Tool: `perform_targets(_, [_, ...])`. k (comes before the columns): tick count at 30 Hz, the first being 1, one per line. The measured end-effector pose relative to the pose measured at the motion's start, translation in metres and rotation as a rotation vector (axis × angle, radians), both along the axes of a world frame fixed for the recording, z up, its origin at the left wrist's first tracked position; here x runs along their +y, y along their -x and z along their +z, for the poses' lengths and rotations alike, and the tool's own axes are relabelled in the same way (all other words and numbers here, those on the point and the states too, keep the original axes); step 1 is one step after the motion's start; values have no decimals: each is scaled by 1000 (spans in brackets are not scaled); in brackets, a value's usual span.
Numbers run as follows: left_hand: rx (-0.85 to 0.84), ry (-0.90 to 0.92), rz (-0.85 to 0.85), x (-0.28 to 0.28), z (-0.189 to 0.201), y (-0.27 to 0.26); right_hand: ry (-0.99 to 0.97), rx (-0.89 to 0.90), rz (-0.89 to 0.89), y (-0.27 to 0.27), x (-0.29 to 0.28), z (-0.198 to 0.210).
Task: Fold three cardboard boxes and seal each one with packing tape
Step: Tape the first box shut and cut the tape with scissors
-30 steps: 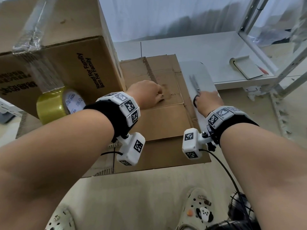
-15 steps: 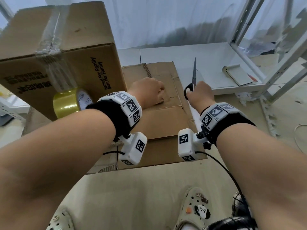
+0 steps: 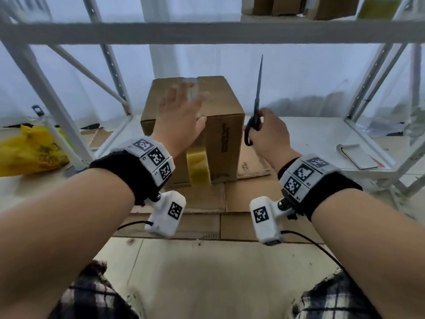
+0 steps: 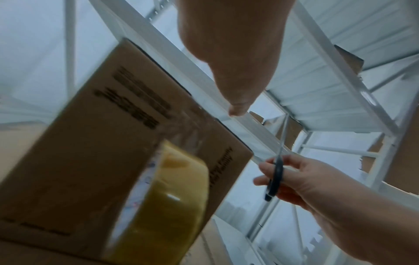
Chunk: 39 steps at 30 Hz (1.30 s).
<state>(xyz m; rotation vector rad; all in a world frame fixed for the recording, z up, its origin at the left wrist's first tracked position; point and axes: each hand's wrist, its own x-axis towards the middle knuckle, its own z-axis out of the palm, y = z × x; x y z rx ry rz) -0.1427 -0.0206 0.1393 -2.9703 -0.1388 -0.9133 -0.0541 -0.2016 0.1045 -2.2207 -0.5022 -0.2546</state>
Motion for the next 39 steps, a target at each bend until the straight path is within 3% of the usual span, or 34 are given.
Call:
perform_targets(3, [104, 89, 252, 26, -5, 21, 146, -127, -73, 10, 13, 9])
perform_targets(6, [185, 246, 348, 40, -16, 33, 189, -142, -36, 8, 21, 8])
perform_targets(10, [347, 522, 307, 48, -26, 29, 106, -67, 39, 6, 24, -4])
perform_targets(17, [281, 639, 180, 67, -26, 3, 46, -73, 61, -4, 19, -11])
perform_targets(21, [320, 614, 136, 83, -31, -8, 186, -141, 63, -4, 16, -9])
perform_targets(24, [255, 599, 132, 83, -38, -7, 341, -239, 176, 0, 20, -1])
perform_targets(26, [73, 559, 87, 78, -44, -4, 372, -170, 312, 1, 23, 2])
perform_targets(28, [-80, 607, -12, 72, -50, -3, 302, 31, 418, -2, 23, 1])
perform_targets(30, [-10, 758, -59, 68, -55, -6, 207, 241, 492, -6, 23, -1])
perform_targets(34, [240, 1123, -90, 63, -65, -11, 106, 385, 527, -9, 29, 8])
perform_targets(39, [203, 1235, -138, 53, -63, -17, 93, 422, 541, -9, 27, 3])
